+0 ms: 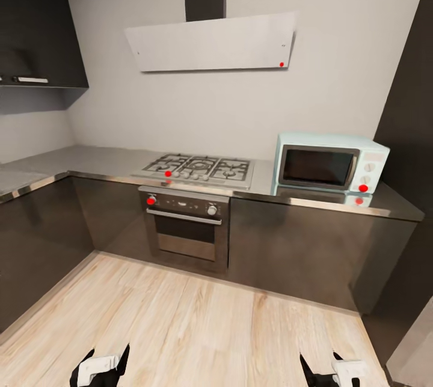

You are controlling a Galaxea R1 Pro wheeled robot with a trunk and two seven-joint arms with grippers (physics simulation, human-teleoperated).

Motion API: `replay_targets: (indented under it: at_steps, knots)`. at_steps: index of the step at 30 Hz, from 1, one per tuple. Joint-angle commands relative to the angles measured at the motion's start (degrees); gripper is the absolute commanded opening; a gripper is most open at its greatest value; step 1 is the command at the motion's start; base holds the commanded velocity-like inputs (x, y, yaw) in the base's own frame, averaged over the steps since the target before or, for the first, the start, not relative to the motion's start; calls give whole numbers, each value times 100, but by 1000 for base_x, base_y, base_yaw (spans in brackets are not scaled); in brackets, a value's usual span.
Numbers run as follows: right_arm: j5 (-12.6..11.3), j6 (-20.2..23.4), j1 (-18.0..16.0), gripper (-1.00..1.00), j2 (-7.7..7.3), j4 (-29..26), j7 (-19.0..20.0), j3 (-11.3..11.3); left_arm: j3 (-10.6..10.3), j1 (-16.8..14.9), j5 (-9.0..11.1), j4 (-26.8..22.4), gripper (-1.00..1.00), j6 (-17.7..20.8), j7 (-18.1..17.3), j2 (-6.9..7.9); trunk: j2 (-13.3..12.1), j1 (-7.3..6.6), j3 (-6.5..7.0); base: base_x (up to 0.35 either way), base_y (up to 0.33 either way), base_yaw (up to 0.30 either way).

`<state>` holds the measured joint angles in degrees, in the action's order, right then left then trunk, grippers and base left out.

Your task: Put the three can of soda from the living room inside the tash can in the kitchen.

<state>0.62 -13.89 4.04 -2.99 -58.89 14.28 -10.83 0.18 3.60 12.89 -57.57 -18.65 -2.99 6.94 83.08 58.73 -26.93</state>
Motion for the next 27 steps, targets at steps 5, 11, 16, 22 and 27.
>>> replay_targets:
  at_steps: [5,11,16,22,27]
  knots:
    - [0,0,0,100,0,15,4,2,0,0,-5,0,100,-1,0,0,0,0,0,-263,6,0]
    - [0,0,0,100,0,38,5,3,0,0,-1,0,100,-5,0,0,0,0,0,-97,5,0]
    - [0,0,-2,100,0,48,-1,2,0,0,-1,0,100,-1,-2,0,0,0,0,-19,9,-47]
    - [-8,0,-8,100,0,52,-3,2,0,0,-5,0,100,1,-2,0,0,0,5,71,42,-195]
    - [-8,0,-8,100,0,53,-4,2,0,0,-6,4,100,1,-1,0,0,0,15,52,13,-237]
